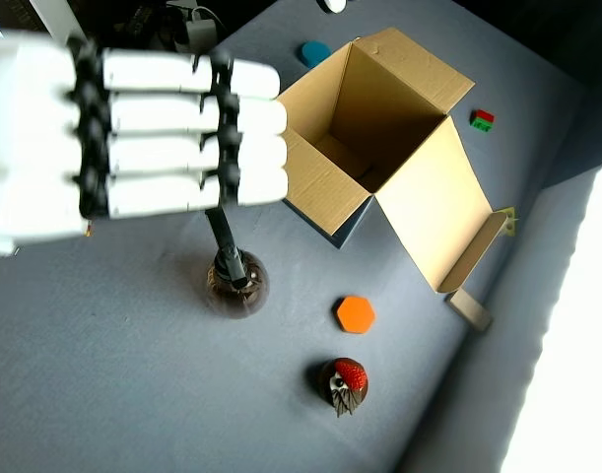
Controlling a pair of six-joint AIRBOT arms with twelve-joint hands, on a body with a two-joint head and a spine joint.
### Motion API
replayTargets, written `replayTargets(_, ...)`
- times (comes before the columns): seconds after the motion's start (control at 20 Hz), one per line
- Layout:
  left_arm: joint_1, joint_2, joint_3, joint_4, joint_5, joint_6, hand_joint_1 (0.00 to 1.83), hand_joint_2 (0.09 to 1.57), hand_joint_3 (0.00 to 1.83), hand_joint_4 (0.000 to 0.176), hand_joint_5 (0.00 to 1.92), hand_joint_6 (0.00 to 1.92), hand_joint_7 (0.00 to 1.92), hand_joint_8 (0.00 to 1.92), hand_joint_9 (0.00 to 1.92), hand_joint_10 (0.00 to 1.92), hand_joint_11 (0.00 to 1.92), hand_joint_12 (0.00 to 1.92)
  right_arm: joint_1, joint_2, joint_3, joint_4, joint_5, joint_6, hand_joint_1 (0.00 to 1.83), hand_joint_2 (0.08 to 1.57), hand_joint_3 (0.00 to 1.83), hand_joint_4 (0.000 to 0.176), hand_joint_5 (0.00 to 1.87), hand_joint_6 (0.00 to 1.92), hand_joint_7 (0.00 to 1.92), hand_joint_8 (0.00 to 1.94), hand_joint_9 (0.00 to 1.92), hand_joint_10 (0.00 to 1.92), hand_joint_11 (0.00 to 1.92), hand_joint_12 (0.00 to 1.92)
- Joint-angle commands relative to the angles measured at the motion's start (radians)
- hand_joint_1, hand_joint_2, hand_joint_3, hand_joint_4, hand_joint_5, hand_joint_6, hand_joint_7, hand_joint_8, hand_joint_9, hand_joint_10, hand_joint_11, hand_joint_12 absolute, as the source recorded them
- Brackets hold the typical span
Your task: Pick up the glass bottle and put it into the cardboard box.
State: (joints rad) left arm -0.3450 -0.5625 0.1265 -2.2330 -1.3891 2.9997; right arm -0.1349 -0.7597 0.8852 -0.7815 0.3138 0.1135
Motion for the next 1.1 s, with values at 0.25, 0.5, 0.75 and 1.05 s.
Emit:
replayTargets(0.25,-0.096,0.001,-0.094,-0.004,-0.162,-0.006,0.00,1.24,0.01,0.027,0.11,0.01,0.09,0.01,0.08,0.00,0.00,0.40,-0.002,-0.012,0.086,-0.242,0.087,0.243,1.17,0.90,0.24,0.000,0.00,0.02,0.00,0.00,0.00,0.00,0.00,0.00)
replayTargets(0.5,-0.032,0.002,-0.153,0.006,-0.225,-0.158,0.00,1.24,0.01,0.028,0.10,0.00,0.10,0.00,0.08,0.00,0.00,0.41,-0.039,-0.041,0.165,-0.268,0.129,0.275,1.17,0.90,0.24,0.000,0.00,0.02,0.00,0.00,0.00,0.00,0.00,0.00)
replayTargets(0.75,0.079,0.002,-0.200,0.027,-0.218,-0.270,0.00,1.25,0.01,0.029,0.11,0.00,0.10,0.00,0.08,0.00,0.00,0.41,-0.062,-0.090,0.226,-0.268,0.152,0.284,1.17,0.90,0.25,0.000,0.00,0.02,0.00,0.00,0.00,0.00,0.00,0.00)
replayTargets(1.05,0.223,0.002,-0.203,0.058,-0.125,-0.317,0.00,1.25,0.01,0.029,0.12,0.01,0.10,0.00,0.08,0.00,0.00,0.42,-0.098,-0.142,0.275,-0.271,0.135,0.329,1.18,0.90,0.25,0.000,0.01,0.02,0.00,0.00,0.00,0.00,0.00,0.00)
